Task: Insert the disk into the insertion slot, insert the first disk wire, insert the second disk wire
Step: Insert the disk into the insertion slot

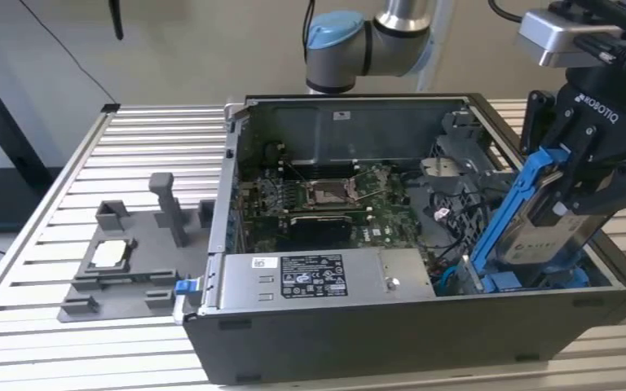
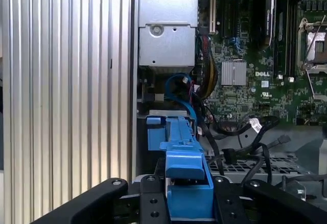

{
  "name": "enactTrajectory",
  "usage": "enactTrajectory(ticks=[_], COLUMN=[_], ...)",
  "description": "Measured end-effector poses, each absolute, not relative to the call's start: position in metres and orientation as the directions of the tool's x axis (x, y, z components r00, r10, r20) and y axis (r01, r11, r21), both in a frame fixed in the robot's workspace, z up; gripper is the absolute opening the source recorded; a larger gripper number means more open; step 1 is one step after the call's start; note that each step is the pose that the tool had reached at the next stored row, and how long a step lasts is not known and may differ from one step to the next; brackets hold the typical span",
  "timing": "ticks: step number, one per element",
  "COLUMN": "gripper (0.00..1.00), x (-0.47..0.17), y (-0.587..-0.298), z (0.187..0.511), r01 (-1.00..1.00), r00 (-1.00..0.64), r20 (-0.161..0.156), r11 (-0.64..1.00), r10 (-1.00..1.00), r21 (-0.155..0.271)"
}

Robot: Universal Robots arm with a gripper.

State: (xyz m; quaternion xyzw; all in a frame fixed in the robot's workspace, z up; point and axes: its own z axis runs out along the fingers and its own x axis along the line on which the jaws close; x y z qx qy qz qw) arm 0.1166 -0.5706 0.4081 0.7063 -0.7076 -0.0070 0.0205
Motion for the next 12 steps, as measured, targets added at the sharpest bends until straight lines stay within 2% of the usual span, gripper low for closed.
enactTrajectory(ticks=[12], gripper=[0.33], x=[0.119], y=[-0.571], z=[0.392], r01=[-0.999], r00=[-0.001], r20=[0.005], r11=[0.002], r10=[-1.000], r21=[0.039])
